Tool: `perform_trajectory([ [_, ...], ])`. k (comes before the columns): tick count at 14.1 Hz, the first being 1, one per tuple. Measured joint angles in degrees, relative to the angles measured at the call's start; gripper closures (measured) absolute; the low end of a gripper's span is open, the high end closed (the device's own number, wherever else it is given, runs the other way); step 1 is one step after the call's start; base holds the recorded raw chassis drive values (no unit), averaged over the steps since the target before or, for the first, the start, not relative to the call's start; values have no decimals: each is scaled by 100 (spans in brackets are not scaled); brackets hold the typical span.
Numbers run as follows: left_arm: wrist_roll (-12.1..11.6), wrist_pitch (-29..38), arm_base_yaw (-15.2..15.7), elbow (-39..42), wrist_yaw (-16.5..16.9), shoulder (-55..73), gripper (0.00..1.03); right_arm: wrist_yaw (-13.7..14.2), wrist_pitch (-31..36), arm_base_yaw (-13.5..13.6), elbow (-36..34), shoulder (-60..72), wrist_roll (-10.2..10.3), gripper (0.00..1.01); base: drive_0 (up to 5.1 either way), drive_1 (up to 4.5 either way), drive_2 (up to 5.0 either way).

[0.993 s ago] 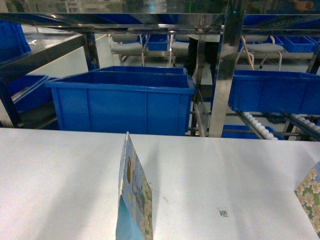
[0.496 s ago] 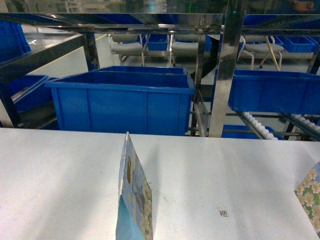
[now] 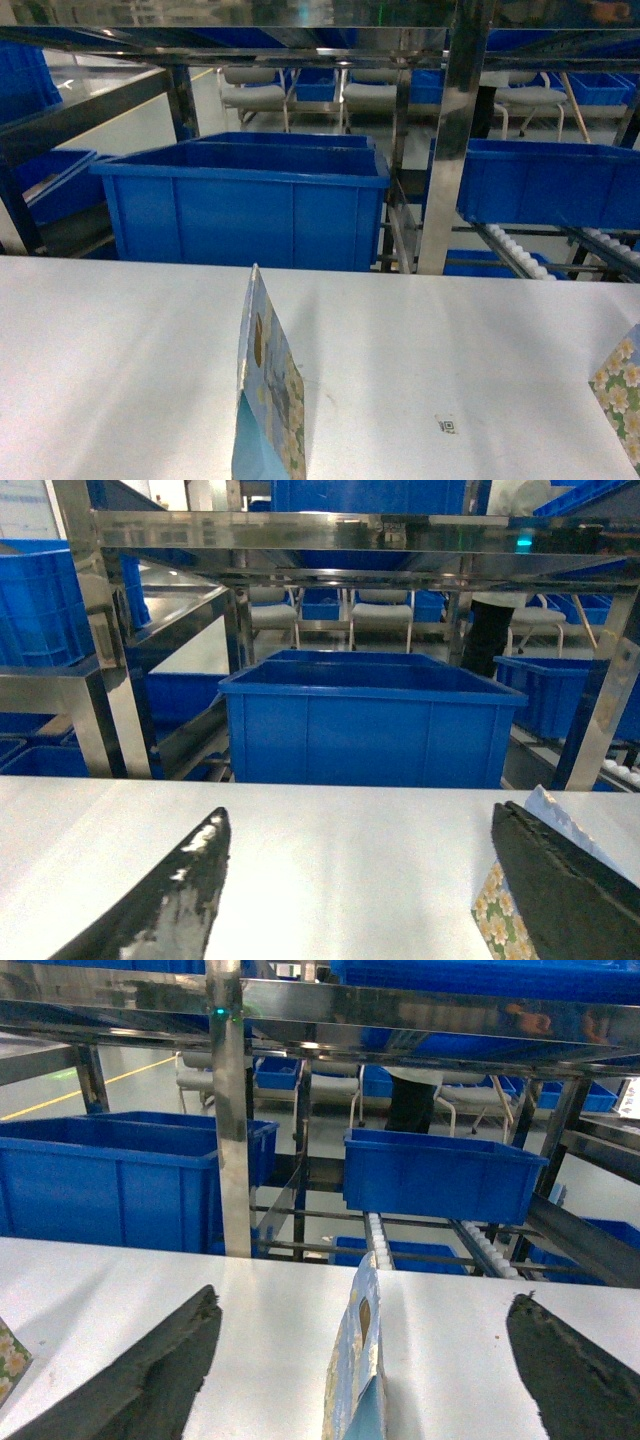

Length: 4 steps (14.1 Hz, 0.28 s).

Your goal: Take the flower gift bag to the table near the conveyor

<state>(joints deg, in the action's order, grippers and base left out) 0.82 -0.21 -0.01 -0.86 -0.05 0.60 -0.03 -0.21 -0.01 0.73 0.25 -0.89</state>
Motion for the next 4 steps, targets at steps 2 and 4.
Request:
perform_trajectory([
  [2, -2, 0, 0, 0, 0, 0, 3, 0, -2, 0, 0, 0, 2, 2, 0, 0, 0],
  [4, -7, 0, 0, 0, 0, 0, 6, 0, -2, 0, 0, 0, 2, 3, 0, 0, 0],
])
